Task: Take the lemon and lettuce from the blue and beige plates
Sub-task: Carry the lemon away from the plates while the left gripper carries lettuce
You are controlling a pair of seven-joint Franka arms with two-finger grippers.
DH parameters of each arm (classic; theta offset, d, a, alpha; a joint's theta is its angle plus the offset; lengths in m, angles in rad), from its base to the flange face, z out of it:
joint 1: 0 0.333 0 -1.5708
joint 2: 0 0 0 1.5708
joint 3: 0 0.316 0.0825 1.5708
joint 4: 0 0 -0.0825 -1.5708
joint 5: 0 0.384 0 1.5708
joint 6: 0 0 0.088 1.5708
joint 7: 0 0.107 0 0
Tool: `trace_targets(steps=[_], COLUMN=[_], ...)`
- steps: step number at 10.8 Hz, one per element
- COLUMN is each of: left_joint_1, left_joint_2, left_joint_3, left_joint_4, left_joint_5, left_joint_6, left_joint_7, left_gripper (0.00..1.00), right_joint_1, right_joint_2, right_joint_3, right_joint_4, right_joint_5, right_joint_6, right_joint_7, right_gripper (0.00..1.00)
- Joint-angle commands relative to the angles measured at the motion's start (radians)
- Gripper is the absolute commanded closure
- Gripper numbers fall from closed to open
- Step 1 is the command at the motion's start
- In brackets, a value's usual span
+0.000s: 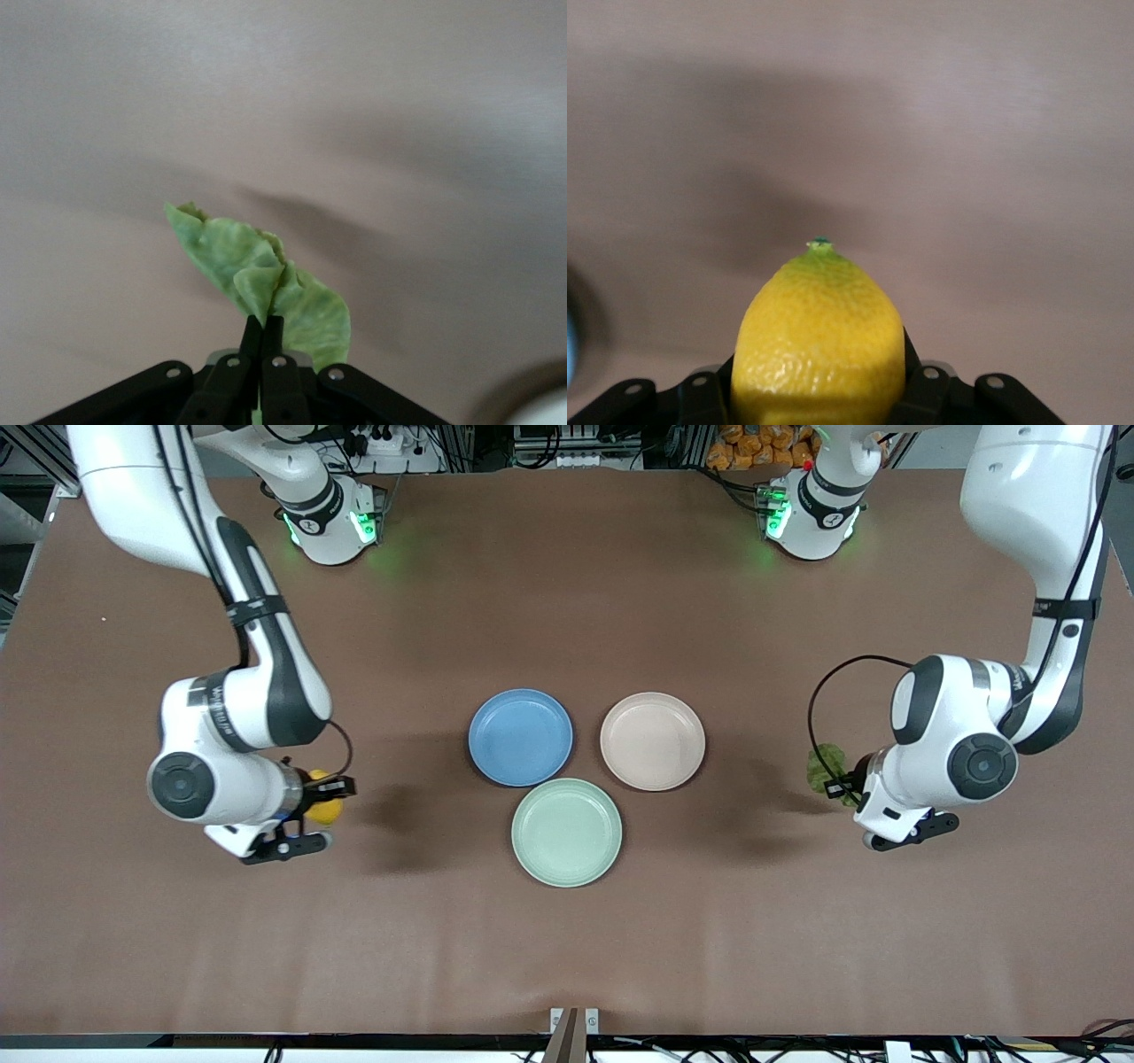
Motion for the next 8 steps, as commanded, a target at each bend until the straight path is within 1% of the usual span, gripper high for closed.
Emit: trace_targets(steps=[1, 2, 3, 5, 8], left_joint_1=[0.017, 0.042, 0.051, 0.068, 0.076], left_joint_2=[0.036, 0.043, 0.048, 0.06, 0.074], left_joint_3=[-0.013, -0.014, -0.014, -0.014, -0.014], left_joint_4=[0.008, 0.008, 0.008, 0.008, 0.003], left_joint_5=[0.048, 0.049, 0.05, 0.05, 0.048], left_joint_6=[-0.004, 0.001, 0.001, 0.004, 0.004], left_joint_7=[0.005, 0.01, 0.025, 0.047, 0.047], left_gripper=[1.0, 1.0, 1.0, 1.0, 1.0], right_joint_1=[-0.046, -0.058, -0.061, -0.072, -0.08], right_joint_2=[-0.016, -0.013, -0.029, -0.083, -0.145], right_joint_3=[0.017, 0.019, 0.019, 0.009, -0.007], right_joint_4=[-0.027, -0.041, -0.104, -0.268, -0.443], right_joint_5=[-0.057, -0.07, -0.071, -0.07, -0.07], right_joint_6=[0.002, 0.031, 0.107, 0.299, 0.462], right_joint_7=[-0.033, -0.05, -0.062, -0.063, -0.064], right_gripper=[0.86, 0.85, 0.85, 0.85, 0.85])
